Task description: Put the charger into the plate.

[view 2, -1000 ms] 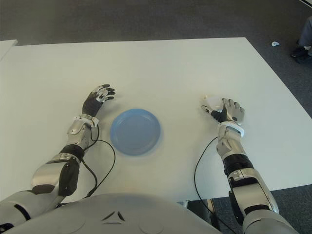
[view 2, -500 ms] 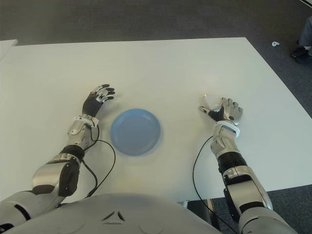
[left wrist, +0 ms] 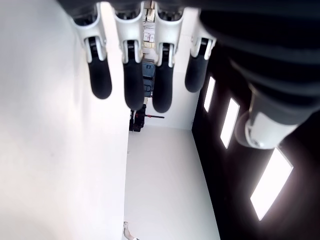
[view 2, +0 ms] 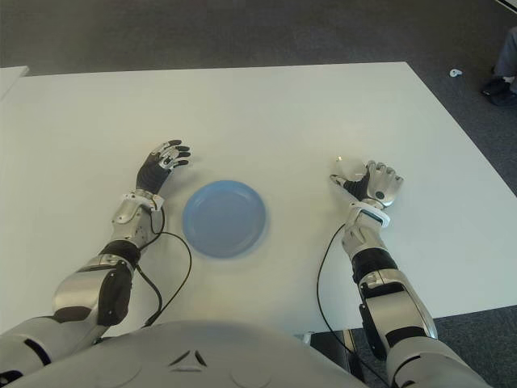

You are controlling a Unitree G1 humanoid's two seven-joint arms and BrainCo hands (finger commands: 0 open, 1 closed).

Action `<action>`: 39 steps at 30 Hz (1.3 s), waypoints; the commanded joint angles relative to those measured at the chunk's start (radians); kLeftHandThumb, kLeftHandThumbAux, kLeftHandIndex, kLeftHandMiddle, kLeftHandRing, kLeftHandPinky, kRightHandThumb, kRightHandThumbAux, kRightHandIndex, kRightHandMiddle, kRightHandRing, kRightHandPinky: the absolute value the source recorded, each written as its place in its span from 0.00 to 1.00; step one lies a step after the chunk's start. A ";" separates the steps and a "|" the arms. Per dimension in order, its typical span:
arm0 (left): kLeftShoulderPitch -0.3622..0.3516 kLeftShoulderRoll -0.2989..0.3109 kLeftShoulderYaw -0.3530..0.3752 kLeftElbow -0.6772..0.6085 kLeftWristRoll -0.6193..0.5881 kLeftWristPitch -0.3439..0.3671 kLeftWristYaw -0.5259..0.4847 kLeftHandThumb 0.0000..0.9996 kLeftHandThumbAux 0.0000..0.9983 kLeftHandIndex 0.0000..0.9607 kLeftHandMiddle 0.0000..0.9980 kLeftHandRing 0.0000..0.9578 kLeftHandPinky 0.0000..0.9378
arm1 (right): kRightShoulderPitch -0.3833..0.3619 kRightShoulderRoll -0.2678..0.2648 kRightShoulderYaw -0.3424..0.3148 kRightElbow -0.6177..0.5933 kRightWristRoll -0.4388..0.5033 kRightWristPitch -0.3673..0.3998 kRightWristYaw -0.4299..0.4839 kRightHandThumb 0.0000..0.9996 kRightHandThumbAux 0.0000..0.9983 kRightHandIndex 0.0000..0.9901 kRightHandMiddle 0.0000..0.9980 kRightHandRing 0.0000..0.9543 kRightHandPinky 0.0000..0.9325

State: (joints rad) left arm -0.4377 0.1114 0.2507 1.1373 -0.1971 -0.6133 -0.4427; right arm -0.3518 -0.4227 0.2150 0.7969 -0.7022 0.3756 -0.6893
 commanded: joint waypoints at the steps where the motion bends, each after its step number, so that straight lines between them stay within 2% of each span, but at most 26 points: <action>1: 0.023 -0.007 0.000 0.006 0.000 0.027 0.007 0.05 0.54 0.27 0.32 0.33 0.33 | 0.010 0.043 -0.001 0.050 0.037 -0.009 0.010 0.85 0.67 0.41 0.53 0.82 0.88; 25: 0.024 -0.004 -0.005 0.006 0.010 0.025 0.012 0.06 0.55 0.25 0.31 0.32 0.32 | 0.000 0.055 -0.029 0.051 0.086 -0.060 -0.004 0.85 0.68 0.41 0.52 0.83 0.82; 39: 0.026 -0.005 -0.007 0.010 0.016 0.014 0.015 0.07 0.55 0.25 0.32 0.33 0.33 | 0.003 0.054 -0.041 0.056 0.110 -0.087 -0.002 0.85 0.68 0.41 0.52 0.83 0.84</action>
State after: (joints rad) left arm -0.4376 0.1095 0.2510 1.1339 -0.1922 -0.6105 -0.4377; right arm -0.3738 -0.4004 0.1697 0.8257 -0.6134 0.2919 -0.7146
